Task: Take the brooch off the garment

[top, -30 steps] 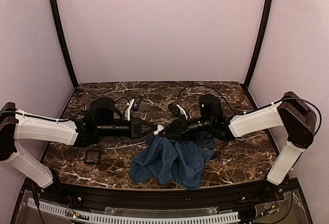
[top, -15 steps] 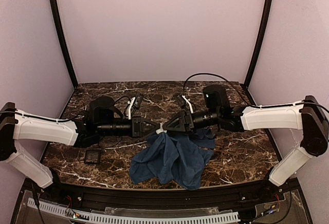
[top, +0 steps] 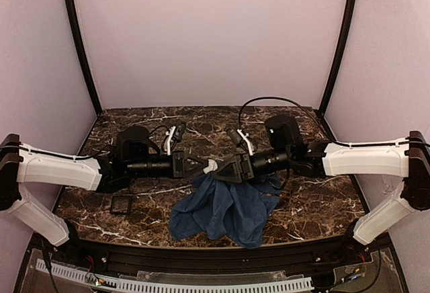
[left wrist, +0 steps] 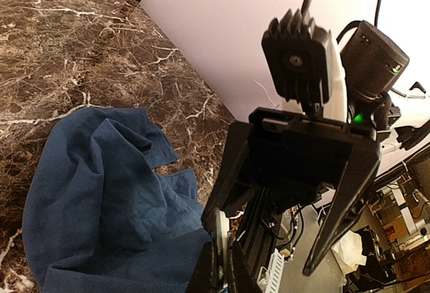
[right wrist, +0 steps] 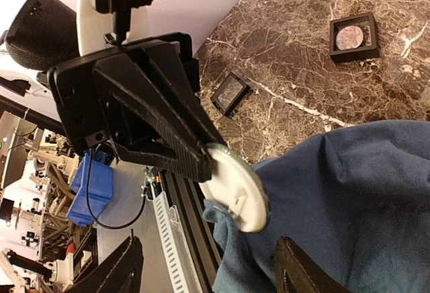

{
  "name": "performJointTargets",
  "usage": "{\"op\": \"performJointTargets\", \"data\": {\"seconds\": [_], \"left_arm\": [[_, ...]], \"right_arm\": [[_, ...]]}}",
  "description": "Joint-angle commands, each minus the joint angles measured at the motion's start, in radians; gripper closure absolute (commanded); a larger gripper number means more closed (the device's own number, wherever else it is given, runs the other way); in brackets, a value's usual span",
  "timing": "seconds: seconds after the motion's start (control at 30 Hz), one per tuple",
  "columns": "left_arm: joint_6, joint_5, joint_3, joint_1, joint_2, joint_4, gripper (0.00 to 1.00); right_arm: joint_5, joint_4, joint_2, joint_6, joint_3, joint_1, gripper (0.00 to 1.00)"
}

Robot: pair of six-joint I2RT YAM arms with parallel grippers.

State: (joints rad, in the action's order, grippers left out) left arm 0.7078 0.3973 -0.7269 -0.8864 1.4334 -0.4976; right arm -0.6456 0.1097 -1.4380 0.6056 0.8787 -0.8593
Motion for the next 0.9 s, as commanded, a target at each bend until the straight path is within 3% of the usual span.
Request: {"op": "performJointTargets", "data": {"seconds": [0.0, 0.2, 0.37, 0.67, 0.87], "left_arm": [[-0.004, -0.038, 0.008, 0.003, -0.042, 0.004, 0.99], [-0.005, -0.039, 0.008, 0.003, -0.045, 0.013, 0.99], [-0.057, -0.045, 0.008, 0.003, -0.059, 0.067, 0.99], [-0.355, -0.152, -0.045, 0.001, -0.118, 0.399, 0.99], [-0.442, -0.187, -0.062, 0.001, -0.124, 0.519, 0.99]], "right_arm": [[0.109, -0.059, -0.006, -0.041, -0.017, -0.041, 0.37], [0.161, -0.064, -0.055, -0.052, 0.007, -0.073, 0.6], [0.2, -0.07, -0.071, -0.044, 0.029, -0.081, 0.98], [0.303, -0.084, -0.008, -0.024, 0.032, -0.081, 1.0], [0.387, -0.09, 0.038, 0.0, 0.023, -0.078, 1.0]]}}
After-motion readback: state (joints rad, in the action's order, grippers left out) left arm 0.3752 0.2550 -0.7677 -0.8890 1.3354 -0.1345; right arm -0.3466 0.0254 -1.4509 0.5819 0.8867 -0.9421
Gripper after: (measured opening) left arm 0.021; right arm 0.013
